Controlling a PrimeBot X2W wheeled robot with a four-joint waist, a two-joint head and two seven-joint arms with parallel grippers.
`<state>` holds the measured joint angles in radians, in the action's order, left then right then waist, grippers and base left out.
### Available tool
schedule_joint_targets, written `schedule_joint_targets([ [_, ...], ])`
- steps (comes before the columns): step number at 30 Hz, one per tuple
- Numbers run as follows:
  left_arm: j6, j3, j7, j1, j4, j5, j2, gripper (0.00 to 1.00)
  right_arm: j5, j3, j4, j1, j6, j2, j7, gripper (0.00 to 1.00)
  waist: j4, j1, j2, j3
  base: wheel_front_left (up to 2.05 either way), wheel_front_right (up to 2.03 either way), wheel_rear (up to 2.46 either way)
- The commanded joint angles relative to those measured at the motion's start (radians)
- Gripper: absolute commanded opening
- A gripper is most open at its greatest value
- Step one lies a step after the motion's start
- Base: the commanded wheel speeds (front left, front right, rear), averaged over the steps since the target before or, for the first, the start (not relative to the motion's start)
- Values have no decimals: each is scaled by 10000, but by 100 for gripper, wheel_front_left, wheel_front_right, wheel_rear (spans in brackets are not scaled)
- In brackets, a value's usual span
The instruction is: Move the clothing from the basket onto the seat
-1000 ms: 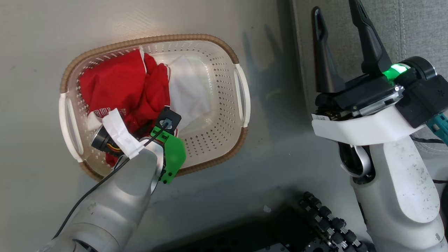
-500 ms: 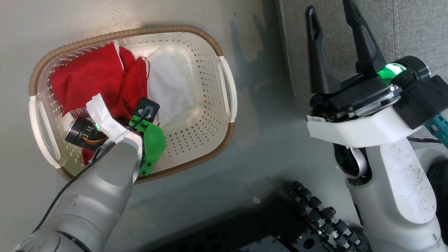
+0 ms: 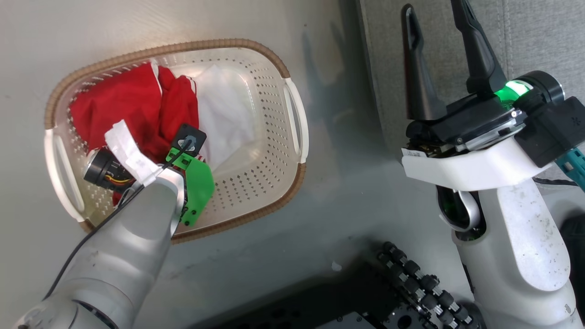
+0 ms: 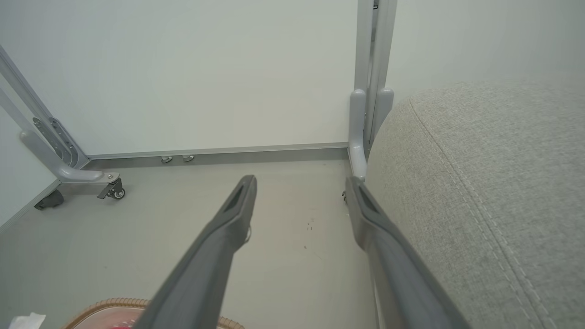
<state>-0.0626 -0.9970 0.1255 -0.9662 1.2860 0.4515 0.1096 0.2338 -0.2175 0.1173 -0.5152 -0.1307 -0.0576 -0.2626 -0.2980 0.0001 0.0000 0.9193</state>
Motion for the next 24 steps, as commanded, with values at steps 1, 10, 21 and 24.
schedule_joint_targets([
  [1, 96, 121, -226, 173, -32, 190, -53, 0, -61, -32, -59, 68, -1, -52, -32, 100, 184, -1, 0, -426, 0, 0, 0],
  [10, 425, 429, -1705, 701, -209, 721, -418, 0, -156, 170, -435, 620, -1, -246, -31, 100, 924, -1, 0, -1988, 0, 0, 0],
  [21, 491, 665, -3322, 1311, -866, 1346, -582, 0, -288, 486, -905, 1574, -1, -440, -33, 100, 1711, -1, 0, -3887, 0, 0, 0],
  [24, 464, 820, -3637, 1458, -1348, 1591, -592, 0, -349, 570, -975, 1860, -1, -481, -31, 100, 1852, -1, 0, -4369, 0, 0, 0],
])
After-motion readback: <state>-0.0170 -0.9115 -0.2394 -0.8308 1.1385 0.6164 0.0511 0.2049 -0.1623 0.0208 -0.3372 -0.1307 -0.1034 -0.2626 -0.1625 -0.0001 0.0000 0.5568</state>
